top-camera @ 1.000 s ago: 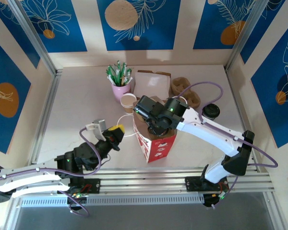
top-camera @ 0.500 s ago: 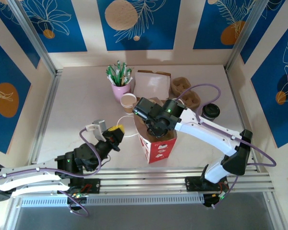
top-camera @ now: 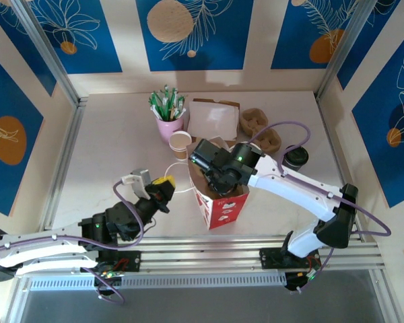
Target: Pack the takeout coffee
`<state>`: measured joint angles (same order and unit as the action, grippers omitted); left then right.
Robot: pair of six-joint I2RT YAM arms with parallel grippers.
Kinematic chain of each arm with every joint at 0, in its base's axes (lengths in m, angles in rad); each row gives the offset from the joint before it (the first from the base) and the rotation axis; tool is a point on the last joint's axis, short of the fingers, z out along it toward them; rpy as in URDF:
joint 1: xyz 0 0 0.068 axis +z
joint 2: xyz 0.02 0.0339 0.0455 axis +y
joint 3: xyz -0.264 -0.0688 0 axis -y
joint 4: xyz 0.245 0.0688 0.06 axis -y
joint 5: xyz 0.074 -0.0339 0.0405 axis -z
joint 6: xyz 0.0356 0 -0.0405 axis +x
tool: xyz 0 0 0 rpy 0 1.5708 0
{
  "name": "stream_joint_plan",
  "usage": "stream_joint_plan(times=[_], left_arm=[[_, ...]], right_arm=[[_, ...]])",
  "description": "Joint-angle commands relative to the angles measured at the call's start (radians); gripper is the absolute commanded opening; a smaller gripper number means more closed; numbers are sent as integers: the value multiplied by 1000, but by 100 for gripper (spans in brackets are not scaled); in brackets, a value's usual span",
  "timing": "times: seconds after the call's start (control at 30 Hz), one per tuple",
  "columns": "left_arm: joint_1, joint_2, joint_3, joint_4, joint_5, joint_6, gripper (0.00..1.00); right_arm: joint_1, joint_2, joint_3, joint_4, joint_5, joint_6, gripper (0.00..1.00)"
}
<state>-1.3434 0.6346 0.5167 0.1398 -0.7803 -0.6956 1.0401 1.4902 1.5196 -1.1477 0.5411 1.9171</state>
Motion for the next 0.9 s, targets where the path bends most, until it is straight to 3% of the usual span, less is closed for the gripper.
stream_joint_plan(times=[0.0, 0.33, 0.87], left_arm=[[-14, -3, 0, 30, -28, 30, 0], [-18, 16, 3, 46, -31, 45, 0], [-20, -2, 11, 20, -45, 59, 0]], right_arm=[[-9, -7, -19, 2, -30, 13, 40], [-15, 17, -42, 53, -76, -8, 41], [-12, 4, 62, -41, -6, -71, 57]])
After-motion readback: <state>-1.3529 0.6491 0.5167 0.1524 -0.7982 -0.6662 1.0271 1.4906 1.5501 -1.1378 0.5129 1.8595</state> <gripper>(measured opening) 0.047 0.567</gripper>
